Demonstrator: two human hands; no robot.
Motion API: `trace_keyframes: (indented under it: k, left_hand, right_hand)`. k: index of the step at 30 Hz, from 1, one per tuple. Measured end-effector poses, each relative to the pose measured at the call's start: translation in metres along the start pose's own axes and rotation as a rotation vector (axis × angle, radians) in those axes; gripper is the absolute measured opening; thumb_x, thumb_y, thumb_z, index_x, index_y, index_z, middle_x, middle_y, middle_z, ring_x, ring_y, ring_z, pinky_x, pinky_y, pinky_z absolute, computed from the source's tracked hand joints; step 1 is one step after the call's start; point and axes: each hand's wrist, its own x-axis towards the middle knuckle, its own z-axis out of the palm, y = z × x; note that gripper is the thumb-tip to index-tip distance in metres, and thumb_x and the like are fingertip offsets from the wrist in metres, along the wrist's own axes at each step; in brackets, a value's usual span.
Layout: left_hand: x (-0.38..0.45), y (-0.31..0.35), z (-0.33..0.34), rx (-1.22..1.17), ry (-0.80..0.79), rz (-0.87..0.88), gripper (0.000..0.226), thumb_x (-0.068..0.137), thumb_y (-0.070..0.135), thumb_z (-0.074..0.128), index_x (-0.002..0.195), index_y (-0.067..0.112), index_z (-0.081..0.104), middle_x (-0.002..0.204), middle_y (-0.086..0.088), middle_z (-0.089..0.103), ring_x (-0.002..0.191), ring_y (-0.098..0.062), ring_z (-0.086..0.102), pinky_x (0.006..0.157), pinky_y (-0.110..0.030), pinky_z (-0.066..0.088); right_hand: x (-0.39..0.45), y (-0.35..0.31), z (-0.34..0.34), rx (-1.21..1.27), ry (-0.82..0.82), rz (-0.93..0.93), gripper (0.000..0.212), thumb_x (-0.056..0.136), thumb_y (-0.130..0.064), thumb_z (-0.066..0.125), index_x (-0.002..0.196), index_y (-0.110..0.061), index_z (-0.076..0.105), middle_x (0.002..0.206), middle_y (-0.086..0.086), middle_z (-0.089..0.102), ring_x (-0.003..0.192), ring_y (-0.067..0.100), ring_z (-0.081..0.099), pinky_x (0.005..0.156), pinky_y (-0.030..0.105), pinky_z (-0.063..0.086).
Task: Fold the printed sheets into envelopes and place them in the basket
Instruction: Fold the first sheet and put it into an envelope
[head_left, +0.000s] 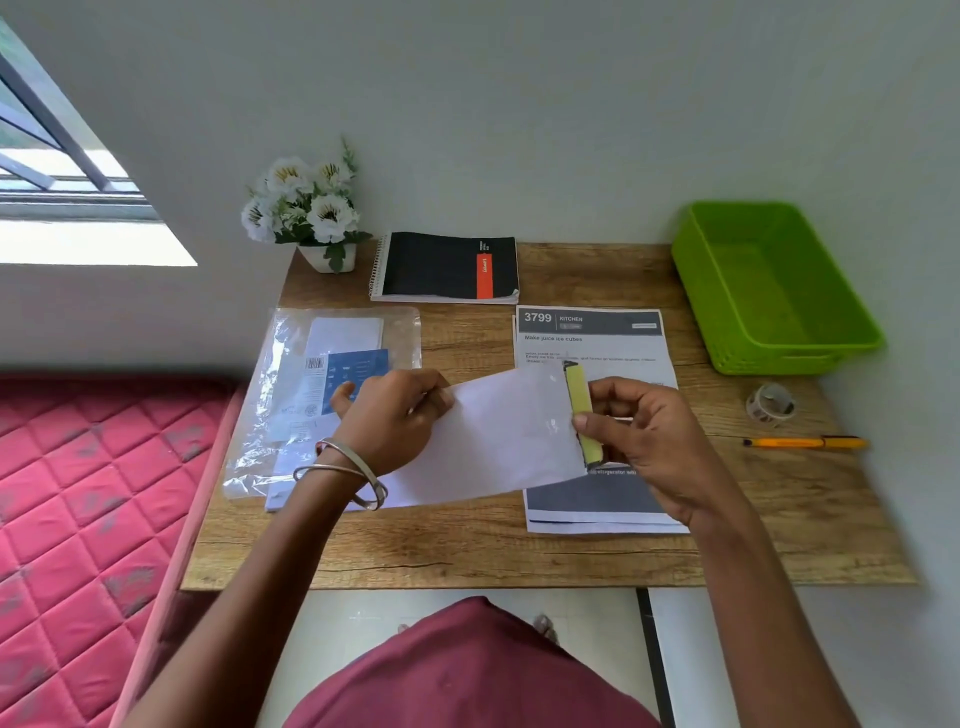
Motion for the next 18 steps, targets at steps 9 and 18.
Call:
trace_keyframes:
  k: [9,18]
  left_hand:
    - [0.0075,-0.0028,0.0049,-0.039,-0.005,0.004,0.016,0.094,0.024,0.049,0.092,0.03,0.064,0.084,0.014,0.059,0.088,-0.012,0.05,0.103,-0.052,0.021]
    - [0.0058,-0.0024,0.0101,-0.016,0.049,-0.022,0.02,0.094,0.017,0.048,0.096,0.027,0.065,0.083,0.011,0.061,0.096,-0.019,0.055,0.097,-0.044,0.023]
  right_hand:
    - [0.005,0.0011,-0.0006,-0.005,-0.04,0.024,0.029,0.081,0.011,0.062,0.103,-0.007,0.066,0.092,0.008,0.075,0.08,0.019,0.071,0.06,0.028,0.058]
    - [0.0055,0.0045,-0.0007,0.001,-0.09,0.067,0.034,0.083,0.012,0.059,0.113,-0.003,0.064,0.095,0.016,0.074,0.081,0.028,0.072,0.062,0.033,0.059]
